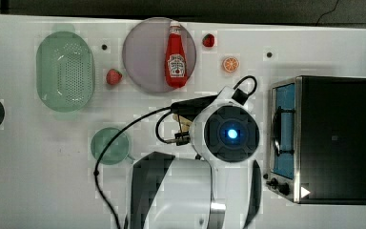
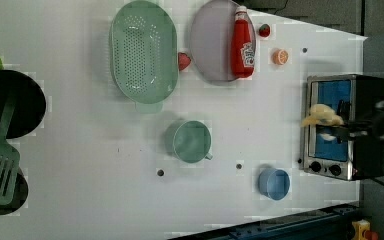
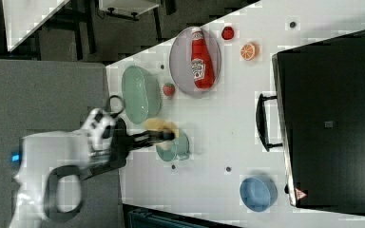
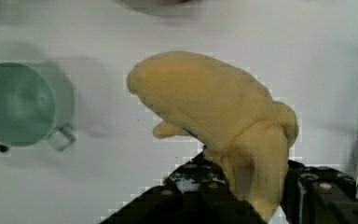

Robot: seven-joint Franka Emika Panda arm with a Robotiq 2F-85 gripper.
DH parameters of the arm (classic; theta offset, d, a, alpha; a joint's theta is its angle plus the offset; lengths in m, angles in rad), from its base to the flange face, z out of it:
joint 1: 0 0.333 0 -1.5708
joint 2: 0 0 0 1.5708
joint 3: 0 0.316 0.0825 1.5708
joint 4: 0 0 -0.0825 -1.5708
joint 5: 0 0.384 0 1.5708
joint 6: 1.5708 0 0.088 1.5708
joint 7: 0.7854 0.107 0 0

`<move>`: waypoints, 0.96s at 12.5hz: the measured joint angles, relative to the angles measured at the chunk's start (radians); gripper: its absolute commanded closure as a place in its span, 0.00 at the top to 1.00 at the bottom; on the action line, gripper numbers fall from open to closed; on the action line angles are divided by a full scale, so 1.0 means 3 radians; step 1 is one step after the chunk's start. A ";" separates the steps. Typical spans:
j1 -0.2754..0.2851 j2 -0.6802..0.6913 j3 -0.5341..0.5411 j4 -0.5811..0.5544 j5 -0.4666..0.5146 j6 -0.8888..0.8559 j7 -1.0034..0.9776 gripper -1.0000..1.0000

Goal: Pick Banana and place it in mug.

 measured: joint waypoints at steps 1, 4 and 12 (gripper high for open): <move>0.0008 -0.0088 0.0049 0.0098 0.0001 -0.0151 0.0085 0.31; 0.0018 -0.0168 0.0306 0.0241 0.0031 -0.0386 0.0399 0.31; 0.0177 0.0105 0.1152 0.0052 0.0117 -0.0312 0.1685 0.31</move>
